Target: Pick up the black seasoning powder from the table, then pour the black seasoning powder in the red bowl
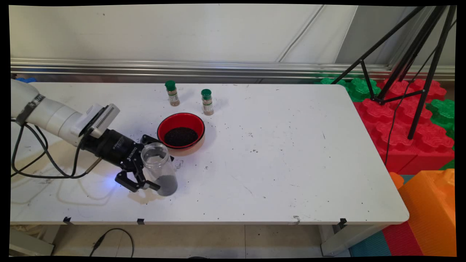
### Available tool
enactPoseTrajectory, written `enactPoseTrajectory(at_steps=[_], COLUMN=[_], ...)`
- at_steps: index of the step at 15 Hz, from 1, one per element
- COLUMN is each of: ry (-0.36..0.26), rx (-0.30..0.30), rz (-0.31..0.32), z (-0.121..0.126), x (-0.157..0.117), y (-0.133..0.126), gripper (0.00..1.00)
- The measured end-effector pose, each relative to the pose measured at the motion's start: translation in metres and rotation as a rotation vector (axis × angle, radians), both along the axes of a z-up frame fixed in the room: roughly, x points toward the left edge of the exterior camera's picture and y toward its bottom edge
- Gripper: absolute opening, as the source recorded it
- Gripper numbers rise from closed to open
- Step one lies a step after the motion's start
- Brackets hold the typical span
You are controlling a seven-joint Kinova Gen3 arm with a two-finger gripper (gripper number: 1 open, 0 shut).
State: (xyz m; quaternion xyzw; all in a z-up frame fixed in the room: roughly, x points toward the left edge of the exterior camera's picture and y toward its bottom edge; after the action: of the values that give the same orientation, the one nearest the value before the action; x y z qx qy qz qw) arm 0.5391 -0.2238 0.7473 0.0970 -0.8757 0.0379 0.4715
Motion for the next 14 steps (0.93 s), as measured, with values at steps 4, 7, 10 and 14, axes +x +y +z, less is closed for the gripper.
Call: enactPoseTrajectory(at_steps=[4, 7, 10, 14], ry=[0.004, 0.006, 0.01, 0.014], rx=[-0.002, -0.006, -0.009, -0.012], rz=[0.0, 0.001, 0.001, 0.001], z=[-0.002, -0.003, -0.004, -0.004], x=[-0.006, -0.009, -0.012, -0.013], y=[-0.003, -0.004, -0.006, -0.008], gripper=[1.0, 1.0, 1.0, 0.0])
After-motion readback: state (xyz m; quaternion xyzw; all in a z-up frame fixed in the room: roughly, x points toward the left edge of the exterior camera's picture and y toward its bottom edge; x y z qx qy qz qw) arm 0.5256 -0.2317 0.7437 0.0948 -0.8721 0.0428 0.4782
